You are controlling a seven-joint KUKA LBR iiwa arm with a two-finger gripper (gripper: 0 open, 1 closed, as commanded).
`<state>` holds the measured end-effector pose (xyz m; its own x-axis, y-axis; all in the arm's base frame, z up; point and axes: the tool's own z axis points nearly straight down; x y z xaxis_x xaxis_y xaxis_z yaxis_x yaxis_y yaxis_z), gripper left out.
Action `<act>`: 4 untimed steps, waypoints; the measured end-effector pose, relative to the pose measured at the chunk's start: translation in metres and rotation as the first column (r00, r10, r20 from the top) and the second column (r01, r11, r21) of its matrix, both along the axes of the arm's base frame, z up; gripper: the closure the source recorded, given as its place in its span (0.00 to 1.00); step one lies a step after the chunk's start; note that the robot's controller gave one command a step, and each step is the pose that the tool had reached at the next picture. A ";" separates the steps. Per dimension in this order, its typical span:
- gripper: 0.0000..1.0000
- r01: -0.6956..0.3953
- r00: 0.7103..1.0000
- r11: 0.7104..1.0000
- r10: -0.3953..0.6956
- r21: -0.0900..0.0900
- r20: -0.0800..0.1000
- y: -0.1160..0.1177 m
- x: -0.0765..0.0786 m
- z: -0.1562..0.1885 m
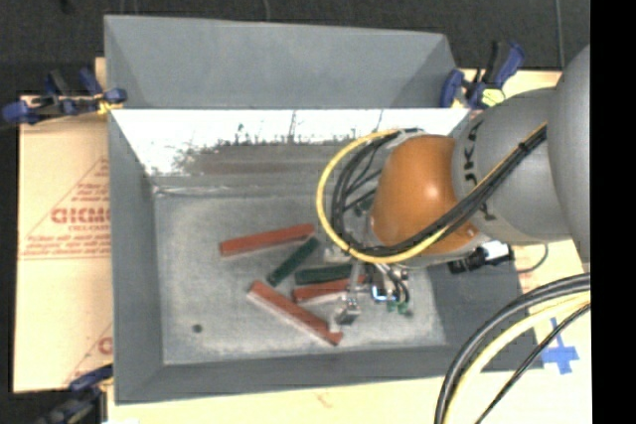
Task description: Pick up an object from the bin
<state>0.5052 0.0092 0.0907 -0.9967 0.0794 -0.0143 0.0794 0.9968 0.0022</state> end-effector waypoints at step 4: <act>1.00 -0.281 0.960 0.960 0.281 -0.004 -0.009 -0.012 0.008 0.073</act>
Offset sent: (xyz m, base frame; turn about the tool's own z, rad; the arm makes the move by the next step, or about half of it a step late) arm 0.0000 0.0000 0.0000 0.0000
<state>0.5129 -0.0028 0.1635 -0.9789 -0.2041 -0.0060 -0.2041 0.9789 -0.0024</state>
